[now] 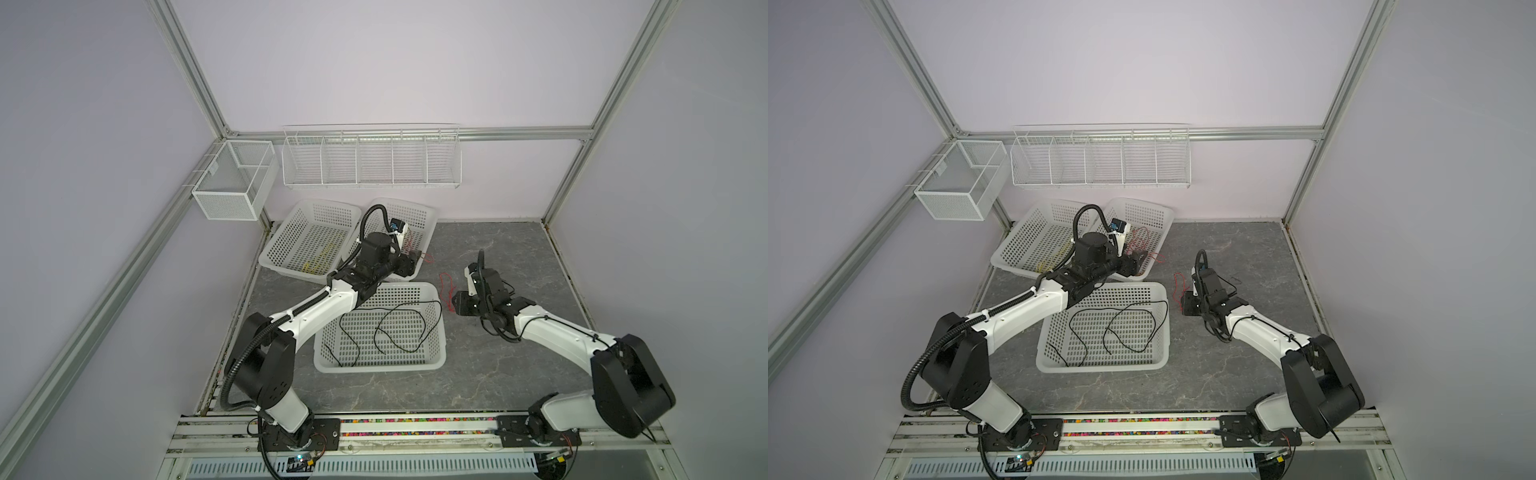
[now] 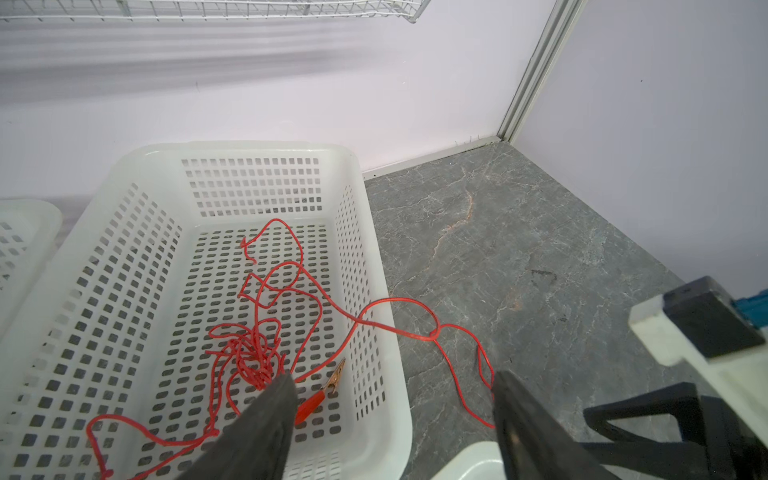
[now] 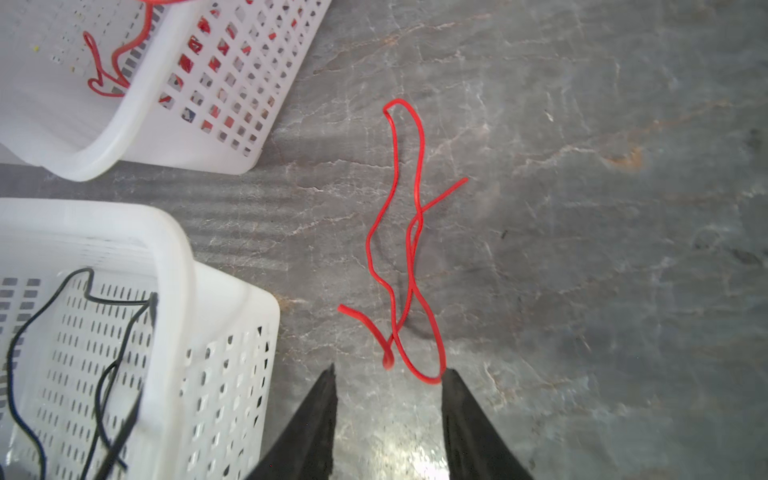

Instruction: Untangle the cables

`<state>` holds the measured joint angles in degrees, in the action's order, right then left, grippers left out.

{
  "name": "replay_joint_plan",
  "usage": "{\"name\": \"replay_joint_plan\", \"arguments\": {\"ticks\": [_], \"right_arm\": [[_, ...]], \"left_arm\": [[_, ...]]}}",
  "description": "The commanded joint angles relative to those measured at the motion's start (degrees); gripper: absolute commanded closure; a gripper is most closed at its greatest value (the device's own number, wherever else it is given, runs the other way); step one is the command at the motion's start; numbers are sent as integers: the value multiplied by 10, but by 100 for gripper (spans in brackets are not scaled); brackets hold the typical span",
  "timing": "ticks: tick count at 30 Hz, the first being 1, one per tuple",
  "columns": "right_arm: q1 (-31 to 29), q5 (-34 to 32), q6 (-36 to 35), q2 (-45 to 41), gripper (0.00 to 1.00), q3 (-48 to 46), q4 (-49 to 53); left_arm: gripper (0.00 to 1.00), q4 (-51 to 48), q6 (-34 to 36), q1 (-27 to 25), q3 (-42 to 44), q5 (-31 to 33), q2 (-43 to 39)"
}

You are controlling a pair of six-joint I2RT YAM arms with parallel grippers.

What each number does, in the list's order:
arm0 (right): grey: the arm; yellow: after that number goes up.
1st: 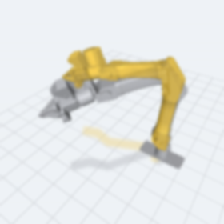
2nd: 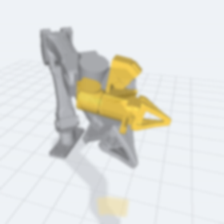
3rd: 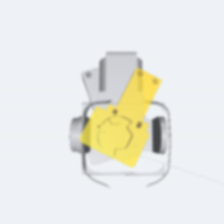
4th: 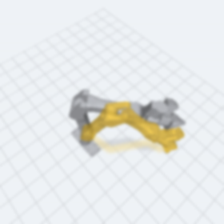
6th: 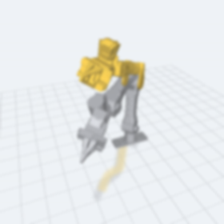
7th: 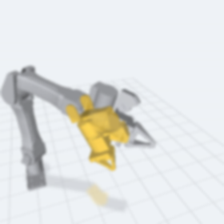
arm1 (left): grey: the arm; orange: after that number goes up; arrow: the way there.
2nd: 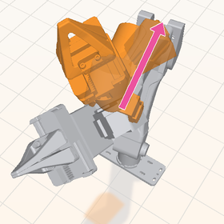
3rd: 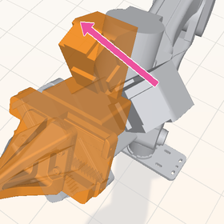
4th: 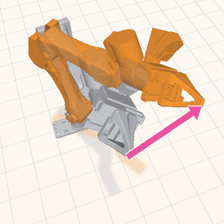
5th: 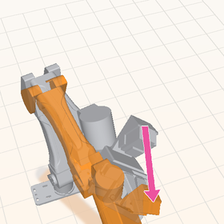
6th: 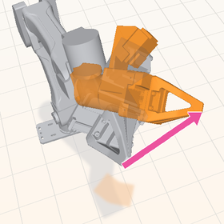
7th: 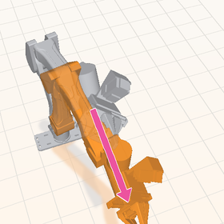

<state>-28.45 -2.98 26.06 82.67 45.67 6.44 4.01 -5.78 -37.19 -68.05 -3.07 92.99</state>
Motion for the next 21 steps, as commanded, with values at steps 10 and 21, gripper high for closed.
{"name": "replay_joint_plan", "arguments": {"ticks": [10, 21], "right_arm": [[-17, -43, -7, 81, 53, 42, -12], [-18, -73, -10, 90, 93, 39, 7]], "left_arm": [[26, 6, -5, -3, 17, -3, -24], [26, -35, 3, -3, -24, 10, 10]]}}
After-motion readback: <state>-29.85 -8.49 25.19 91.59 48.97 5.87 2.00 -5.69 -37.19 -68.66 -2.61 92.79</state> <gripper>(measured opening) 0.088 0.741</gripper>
